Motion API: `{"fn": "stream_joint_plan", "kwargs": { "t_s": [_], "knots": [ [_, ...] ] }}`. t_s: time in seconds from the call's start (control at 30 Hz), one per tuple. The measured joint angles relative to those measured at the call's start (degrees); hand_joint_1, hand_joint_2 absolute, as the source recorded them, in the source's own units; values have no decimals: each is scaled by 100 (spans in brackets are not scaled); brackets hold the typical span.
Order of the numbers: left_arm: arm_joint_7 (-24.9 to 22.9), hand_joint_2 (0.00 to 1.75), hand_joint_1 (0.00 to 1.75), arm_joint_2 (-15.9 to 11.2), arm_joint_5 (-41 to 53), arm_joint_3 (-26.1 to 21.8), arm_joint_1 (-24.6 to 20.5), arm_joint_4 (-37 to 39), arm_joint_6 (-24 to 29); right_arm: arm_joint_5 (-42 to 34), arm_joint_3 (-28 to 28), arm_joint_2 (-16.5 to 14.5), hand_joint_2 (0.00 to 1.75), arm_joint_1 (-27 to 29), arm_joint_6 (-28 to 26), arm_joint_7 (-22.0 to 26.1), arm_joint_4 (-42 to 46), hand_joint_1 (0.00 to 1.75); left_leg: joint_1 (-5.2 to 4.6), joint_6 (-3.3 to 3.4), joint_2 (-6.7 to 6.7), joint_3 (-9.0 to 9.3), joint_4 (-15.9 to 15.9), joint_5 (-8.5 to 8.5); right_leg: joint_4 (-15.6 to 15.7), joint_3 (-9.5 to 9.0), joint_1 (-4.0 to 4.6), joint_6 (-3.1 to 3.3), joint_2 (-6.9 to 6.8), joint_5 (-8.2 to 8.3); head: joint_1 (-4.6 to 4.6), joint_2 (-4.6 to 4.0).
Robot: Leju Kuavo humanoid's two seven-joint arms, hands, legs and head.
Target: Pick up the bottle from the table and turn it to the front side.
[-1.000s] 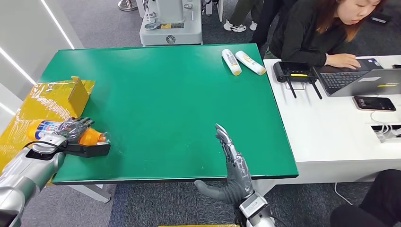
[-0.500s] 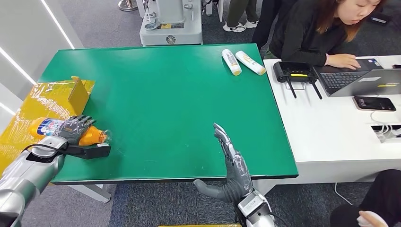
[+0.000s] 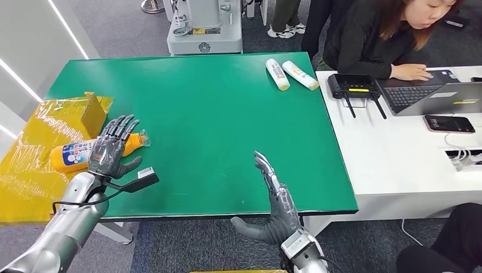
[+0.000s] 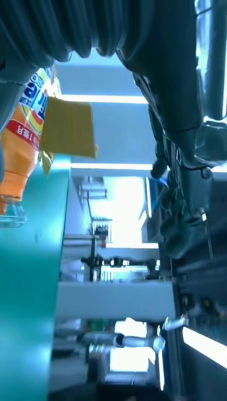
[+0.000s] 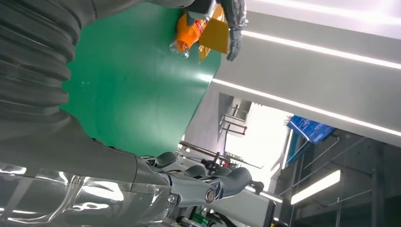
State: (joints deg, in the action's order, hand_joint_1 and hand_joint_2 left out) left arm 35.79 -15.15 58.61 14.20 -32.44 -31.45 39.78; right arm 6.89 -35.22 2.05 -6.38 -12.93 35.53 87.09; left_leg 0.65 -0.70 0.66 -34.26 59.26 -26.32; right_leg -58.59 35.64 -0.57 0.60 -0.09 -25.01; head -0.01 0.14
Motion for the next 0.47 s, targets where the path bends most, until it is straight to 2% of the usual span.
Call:
{"fn": "stream_joint_plan", "kwargs": {
  "t_s": [0.1, 0.17, 0.47],
  "knots": [
    [330, 175, 0, 221, -626, -266, 250, -541, 2, -57, -12, 0, 175, 35, -37, -35, -2, 0, 0, 0, -4, 0, 0, 0, 0, 0, 0, 0, -2, 0, 1, -1],
    [389, 175, 0, 347, -1169, -277, 398, -887, 4, -76, -10, 0, 175, 68, -39, -62, 2, 0, 0, 0, -5, 0, 0, 0, 0, 0, 0, 0, -4, 0, 0, 0],
    [443, 175, 0, 642, -2299, 249, 1049, -2550, 4, -94, 51, 1, 175, 205, 52, -64, 14, 0, -1, 1, -3, -1, 0, -1, 1, -1, 0, 0, -2, 0, 2, 0]
  ]
}}
